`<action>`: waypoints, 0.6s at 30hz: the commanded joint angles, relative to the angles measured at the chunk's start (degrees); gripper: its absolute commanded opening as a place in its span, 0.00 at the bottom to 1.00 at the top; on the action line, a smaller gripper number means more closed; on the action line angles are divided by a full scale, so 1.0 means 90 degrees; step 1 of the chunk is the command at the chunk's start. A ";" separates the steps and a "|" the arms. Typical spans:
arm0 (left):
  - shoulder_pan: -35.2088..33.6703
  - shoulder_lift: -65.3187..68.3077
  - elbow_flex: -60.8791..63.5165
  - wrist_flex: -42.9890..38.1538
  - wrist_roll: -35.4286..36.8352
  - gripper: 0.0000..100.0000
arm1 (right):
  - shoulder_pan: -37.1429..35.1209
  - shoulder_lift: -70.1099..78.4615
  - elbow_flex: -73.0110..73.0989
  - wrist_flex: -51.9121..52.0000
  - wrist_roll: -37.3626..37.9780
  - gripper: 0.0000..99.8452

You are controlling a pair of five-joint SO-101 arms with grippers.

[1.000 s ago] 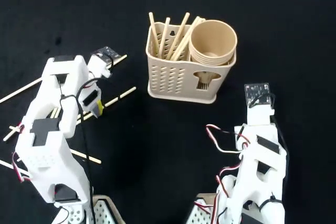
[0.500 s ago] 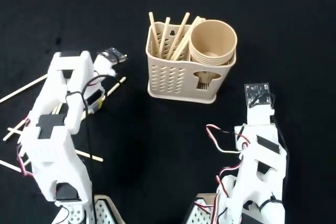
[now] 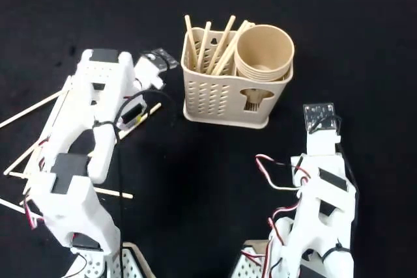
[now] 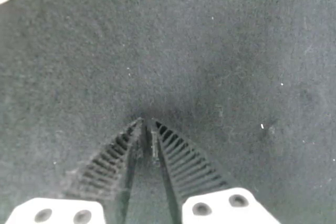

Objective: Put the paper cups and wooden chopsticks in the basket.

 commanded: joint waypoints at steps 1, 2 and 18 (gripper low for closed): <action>0.0015 -0.0381 -0.0308 0.0059 0.0049 0.03 | 0.0039 -0.0132 -0.0063 -0.0137 -0.0068 0.02; 0.0005 -0.0371 -0.0308 0.0059 0.0039 0.03 | 0.0039 -0.0132 -0.0063 -0.0137 -0.0068 0.02; 0.0024 0.1348 -0.0239 -0.1231 -0.0488 0.14 | 0.0039 -0.0132 -0.0054 -0.0137 -0.0068 0.02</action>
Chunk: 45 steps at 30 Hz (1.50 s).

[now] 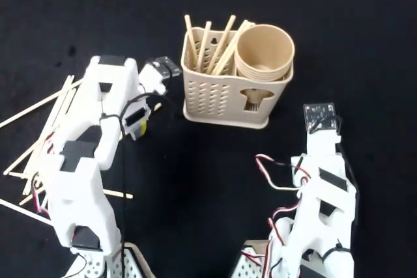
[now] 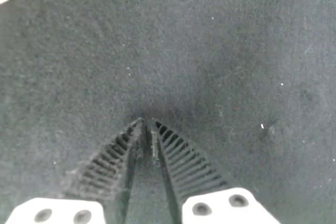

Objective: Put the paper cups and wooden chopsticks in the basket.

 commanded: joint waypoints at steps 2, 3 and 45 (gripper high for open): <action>0.0024 0.0508 -0.0239 -0.0274 -0.0078 0.13 | 0.0039 -0.0132 -0.0054 -0.0137 -0.0068 0.02; 0.0024 0.0576 -0.0239 -0.0274 -0.0078 0.13 | 0.0039 -0.0132 -0.0054 -0.0137 -0.0068 0.02; 0.0347 -0.8801 0.6344 -0.7746 0.3175 0.03 | 0.0039 -0.0132 -0.0054 -0.0137 -0.0068 0.02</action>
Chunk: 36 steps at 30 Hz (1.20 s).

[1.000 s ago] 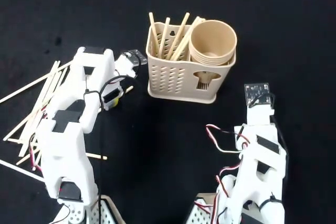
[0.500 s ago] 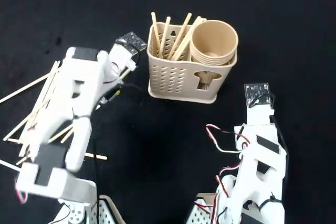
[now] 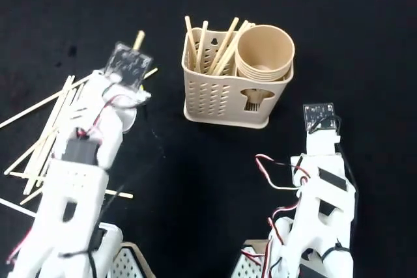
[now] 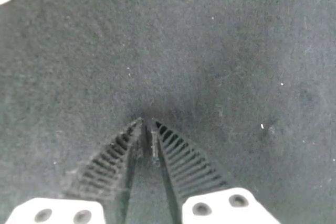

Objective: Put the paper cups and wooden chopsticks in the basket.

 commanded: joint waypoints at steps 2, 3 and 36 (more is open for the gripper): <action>-0.0005 -0.1035 0.0454 -0.2647 0.1016 0.03 | 0.0039 -0.0132 -0.0054 -0.0137 -0.0068 0.02; -0.0015 -0.1045 0.0357 -0.2950 0.1319 0.03 | 0.0039 -0.0132 -0.0054 -0.0137 -0.0068 0.02; 0.0698 0.2667 -0.4674 -0.1514 0.4855 0.03 | 0.0039 -0.0132 -0.0054 -0.0137 -0.0068 0.02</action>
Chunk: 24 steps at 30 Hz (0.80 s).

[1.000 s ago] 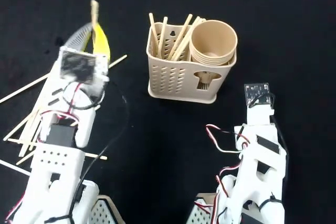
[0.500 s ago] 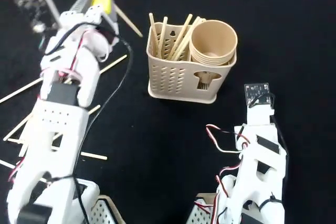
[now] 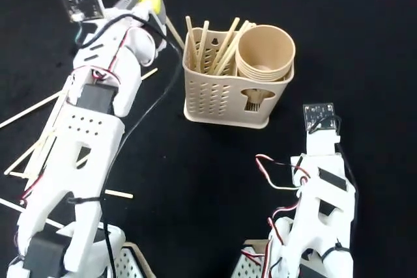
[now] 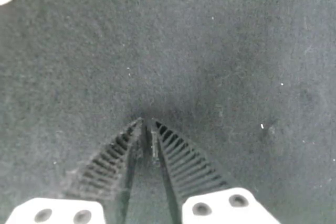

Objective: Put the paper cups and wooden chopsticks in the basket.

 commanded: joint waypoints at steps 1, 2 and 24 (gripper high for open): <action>0.0112 -0.0039 -0.1031 0.0000 -0.0029 0.03 | 0.0039 -0.0132 -0.0054 -0.0137 -0.0068 0.02; 0.0122 -0.0039 -0.1167 0.0127 -0.0156 0.03 | 0.0039 -0.0132 -0.0054 -0.0137 -0.0068 0.02; 0.1040 0.0313 -0.0161 0.1866 -0.2364 0.06 | 0.0039 -0.0132 -0.0054 -0.0137 -0.0068 0.02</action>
